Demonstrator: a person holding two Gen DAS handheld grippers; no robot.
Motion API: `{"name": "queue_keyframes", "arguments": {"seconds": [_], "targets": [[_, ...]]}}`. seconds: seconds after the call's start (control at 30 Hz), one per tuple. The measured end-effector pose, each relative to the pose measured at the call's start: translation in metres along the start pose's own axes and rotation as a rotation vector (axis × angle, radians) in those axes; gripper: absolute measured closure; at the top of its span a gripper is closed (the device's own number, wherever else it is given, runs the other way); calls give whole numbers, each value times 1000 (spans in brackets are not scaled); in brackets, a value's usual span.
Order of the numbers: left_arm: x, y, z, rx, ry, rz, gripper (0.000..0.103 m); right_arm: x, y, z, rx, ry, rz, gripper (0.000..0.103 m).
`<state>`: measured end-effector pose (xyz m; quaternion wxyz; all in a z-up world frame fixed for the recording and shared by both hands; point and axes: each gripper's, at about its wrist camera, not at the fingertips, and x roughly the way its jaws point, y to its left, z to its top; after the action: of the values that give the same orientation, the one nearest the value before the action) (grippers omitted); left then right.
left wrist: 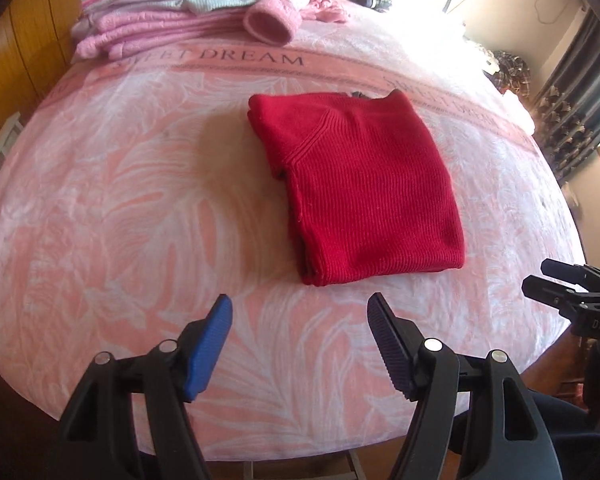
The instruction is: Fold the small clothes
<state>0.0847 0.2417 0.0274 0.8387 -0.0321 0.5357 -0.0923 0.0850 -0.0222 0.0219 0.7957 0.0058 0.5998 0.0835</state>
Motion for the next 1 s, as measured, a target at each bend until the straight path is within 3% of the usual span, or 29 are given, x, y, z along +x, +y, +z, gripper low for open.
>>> {"name": "queue_keyframes", "arguments": {"seconds": [0.1,0.27,0.5,0.8,1.0], "targets": [[-15,-1,-7,-22,-9,-13,30,-19,8,-8,14,-44,-79,12],[-37,3,-11,-67,-60,-1,30,-38,14,-17,55,-94,-40,12],[-60,4,-22,-90,-118,85,29,-40,35,-30,41,-101,-12,11],[-69,-4,-39,-68,-134,145,29,-43,40,-38,66,-110,51,11],[-72,-12,-44,-32,-159,210,28,-40,43,-41,54,-104,38,11]]}}
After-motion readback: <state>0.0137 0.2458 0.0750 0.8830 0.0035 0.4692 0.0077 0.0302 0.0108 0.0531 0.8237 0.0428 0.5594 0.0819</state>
